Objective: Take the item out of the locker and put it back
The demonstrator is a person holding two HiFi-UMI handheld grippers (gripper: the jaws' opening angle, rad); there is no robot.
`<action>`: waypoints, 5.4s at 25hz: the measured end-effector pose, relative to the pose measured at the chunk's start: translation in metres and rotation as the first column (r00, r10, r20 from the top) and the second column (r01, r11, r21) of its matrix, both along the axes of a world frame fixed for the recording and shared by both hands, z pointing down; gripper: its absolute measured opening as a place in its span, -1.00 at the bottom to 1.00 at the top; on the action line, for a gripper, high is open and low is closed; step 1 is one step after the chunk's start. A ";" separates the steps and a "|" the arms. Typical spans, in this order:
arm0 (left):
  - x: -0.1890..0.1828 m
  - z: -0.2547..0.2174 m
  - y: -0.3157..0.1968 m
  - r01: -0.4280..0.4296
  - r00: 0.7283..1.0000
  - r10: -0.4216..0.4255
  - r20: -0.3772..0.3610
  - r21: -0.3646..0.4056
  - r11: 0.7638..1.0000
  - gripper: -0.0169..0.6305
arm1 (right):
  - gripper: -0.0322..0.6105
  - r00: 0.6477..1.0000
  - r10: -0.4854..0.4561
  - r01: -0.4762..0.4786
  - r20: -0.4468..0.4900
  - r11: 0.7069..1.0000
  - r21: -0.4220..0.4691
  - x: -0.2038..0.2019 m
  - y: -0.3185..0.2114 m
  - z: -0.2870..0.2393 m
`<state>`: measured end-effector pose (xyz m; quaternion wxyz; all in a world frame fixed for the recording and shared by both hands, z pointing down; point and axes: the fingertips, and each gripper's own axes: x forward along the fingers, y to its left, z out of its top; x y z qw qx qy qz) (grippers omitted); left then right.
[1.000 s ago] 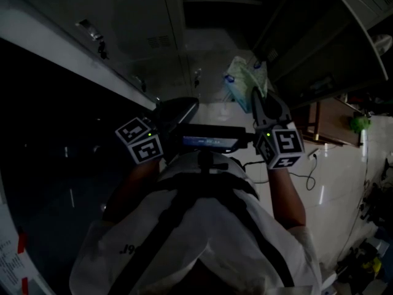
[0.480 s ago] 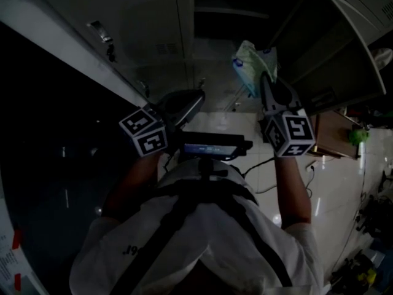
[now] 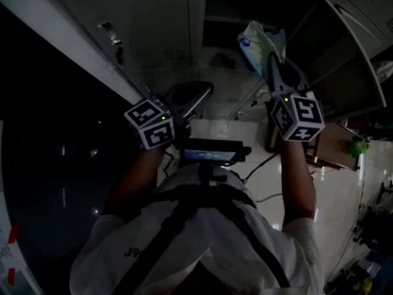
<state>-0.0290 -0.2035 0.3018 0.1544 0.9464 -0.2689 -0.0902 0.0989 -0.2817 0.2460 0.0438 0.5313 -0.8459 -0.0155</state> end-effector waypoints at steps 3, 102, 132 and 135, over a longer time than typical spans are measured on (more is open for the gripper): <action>-0.001 -0.003 -0.002 -0.009 1.000 0.009 -0.006 -0.001 1.000 -0.94 | -0.76 1.000 -0.002 0.002 -0.007 1.000 0.020 -0.007 -0.011 -0.011; -0.009 -0.021 0.008 -0.028 0.999 0.028 -0.032 0.004 1.000 -0.94 | -0.06 0.994 0.058 -0.052 -0.096 0.997 0.061 -0.045 -0.062 -0.040; -0.012 0.000 0.028 -0.073 0.996 0.070 -0.051 -0.056 0.996 -0.94 | -0.13 0.998 0.046 -0.040 0.045 0.992 -0.118 -0.025 0.029 0.040; -0.014 0.004 0.030 -0.080 0.995 0.076 -0.058 -0.073 0.994 -0.94 | -0.16 0.997 0.049 -0.041 0.058 0.990 -0.135 -0.023 0.035 0.048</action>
